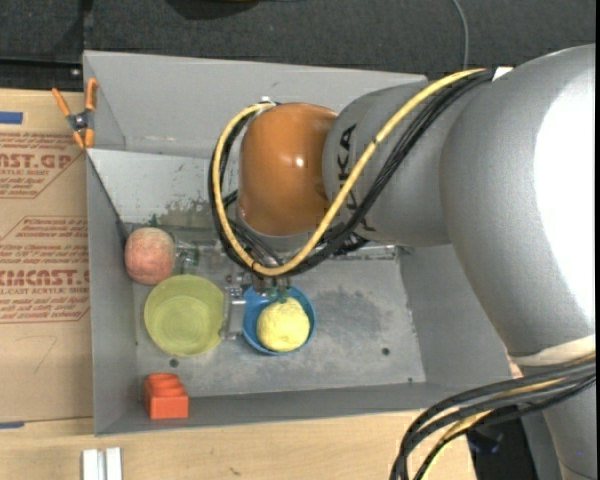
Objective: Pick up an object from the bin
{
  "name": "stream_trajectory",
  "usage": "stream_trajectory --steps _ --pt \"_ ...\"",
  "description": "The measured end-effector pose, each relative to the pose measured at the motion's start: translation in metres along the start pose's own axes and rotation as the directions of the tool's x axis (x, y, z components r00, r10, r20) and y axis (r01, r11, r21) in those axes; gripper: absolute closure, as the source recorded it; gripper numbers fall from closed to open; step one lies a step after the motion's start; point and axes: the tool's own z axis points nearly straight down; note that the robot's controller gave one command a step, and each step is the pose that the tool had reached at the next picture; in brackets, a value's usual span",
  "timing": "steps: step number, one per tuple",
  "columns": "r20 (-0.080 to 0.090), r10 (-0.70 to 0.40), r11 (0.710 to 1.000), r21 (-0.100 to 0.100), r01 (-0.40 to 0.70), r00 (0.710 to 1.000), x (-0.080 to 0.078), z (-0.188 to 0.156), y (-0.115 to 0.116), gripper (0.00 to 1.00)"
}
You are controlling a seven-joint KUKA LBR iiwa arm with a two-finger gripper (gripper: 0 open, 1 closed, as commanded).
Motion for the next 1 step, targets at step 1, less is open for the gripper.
stream_trajectory --steps 1 --pt "0.007 0.002 1.000 -0.001 -0.002 1.000 -0.0021 -0.0049 -0.0009 0.00"
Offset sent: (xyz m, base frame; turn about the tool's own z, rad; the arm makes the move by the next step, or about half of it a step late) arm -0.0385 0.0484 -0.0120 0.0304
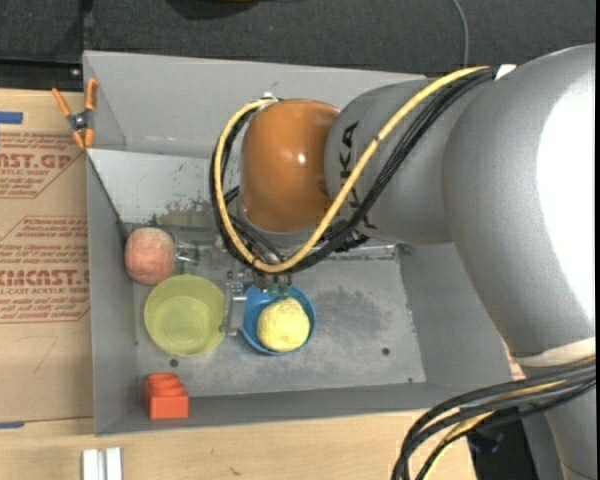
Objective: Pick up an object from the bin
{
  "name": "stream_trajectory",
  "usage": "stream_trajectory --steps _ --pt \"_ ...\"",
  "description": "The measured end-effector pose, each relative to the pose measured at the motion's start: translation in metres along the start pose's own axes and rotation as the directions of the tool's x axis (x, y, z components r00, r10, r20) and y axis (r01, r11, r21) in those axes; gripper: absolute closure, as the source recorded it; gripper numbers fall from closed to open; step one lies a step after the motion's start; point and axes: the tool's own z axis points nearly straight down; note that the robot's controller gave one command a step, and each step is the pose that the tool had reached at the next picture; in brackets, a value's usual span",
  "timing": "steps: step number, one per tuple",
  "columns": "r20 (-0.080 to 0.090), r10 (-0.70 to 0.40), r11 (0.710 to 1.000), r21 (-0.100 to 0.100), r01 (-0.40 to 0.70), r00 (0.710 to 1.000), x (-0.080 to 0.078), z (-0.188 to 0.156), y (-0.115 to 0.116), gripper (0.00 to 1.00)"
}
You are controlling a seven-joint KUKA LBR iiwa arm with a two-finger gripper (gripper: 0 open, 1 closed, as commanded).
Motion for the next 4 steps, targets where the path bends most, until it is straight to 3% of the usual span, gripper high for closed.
stream_trajectory --steps 1,2,3,4 --pt "-0.007 0.027 1.000 0.000 -0.027 1.000 0.041 0.017 0.051 0.00" --pt "0.001 -0.543 0.840 -0.001 0.543 0.840 0.048 0.019 0.059 0.00" --pt "-0.005 -0.399 0.917 -0.005 0.399 0.917 0.035 0.029 0.068 0.00" --pt "0.002 -0.280 0.960 -0.003 0.280 0.960 0.026 0.065 0.066 0.00"
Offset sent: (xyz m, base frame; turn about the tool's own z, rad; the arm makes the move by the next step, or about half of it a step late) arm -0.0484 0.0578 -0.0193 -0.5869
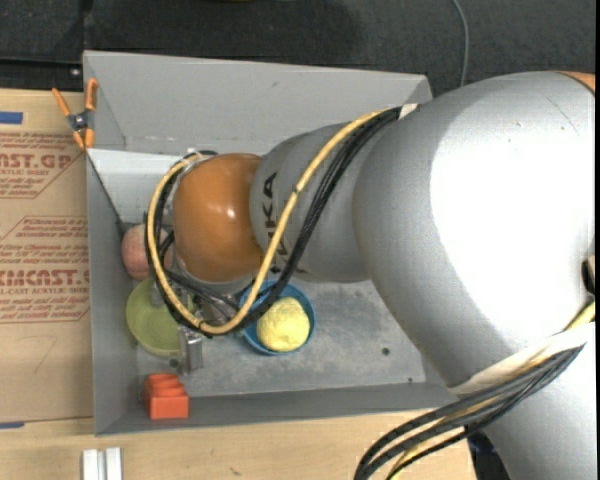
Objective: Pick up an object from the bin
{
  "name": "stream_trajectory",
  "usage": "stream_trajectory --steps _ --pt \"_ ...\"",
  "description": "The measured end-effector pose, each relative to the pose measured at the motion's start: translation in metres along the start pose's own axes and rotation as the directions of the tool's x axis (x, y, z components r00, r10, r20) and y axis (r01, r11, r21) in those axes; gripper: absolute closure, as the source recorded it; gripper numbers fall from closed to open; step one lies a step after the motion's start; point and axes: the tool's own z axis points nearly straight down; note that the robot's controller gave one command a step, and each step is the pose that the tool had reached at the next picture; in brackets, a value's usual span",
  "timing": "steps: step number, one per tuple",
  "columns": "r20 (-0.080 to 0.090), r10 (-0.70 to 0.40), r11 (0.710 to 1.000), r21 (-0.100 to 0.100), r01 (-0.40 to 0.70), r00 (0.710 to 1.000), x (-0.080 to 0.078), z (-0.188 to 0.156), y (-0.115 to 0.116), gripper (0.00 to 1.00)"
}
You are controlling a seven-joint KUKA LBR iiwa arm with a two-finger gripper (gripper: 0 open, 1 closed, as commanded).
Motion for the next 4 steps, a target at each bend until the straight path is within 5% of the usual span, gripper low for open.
stream_trajectory --steps 1,4 --pt "-0.006 -0.307 0.952 -0.005 0.307 0.952 0.002 0.000 -0.008 1.00" --pt "-0.008 -0.307 0.952 -0.005 0.307 0.952 0.003 -0.012 -0.007 1.00"
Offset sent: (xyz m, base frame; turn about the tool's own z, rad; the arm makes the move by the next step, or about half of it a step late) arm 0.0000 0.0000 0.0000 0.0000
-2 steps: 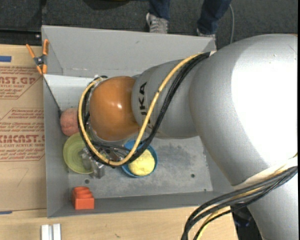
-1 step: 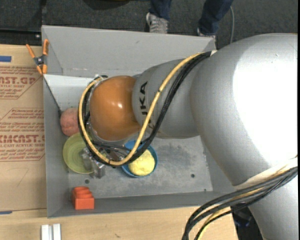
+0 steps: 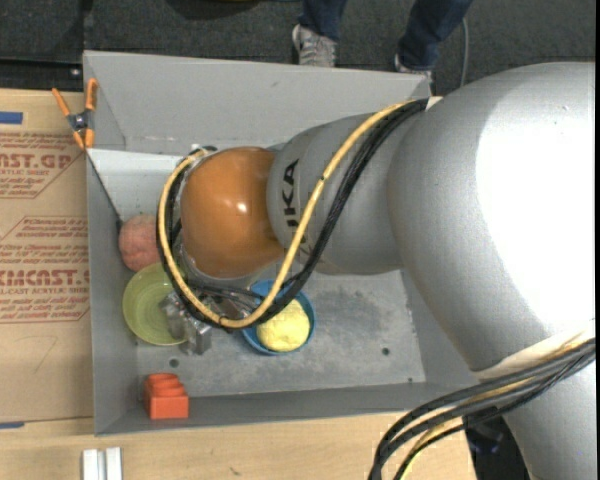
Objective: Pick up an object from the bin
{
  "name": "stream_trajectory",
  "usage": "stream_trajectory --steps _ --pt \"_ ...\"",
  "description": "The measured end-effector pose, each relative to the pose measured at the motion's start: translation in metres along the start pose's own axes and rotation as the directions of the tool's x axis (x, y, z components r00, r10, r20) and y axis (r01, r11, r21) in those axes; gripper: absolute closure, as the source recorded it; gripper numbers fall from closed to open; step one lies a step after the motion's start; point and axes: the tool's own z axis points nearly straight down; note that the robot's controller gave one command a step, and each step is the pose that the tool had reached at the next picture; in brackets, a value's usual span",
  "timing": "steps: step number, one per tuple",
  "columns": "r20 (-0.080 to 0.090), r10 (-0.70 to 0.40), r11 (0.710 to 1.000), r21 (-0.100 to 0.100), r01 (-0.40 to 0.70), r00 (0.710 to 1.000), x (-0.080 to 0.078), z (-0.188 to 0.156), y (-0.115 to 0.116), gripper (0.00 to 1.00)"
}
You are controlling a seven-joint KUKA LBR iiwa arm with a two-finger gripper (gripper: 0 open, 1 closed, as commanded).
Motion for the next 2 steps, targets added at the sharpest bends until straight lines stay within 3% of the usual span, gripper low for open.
stream_trajectory --steps 2 --pt "-0.001 0.000 1.000 0.000 0.000 1.000 0.000 -0.023 0.001 1.00"
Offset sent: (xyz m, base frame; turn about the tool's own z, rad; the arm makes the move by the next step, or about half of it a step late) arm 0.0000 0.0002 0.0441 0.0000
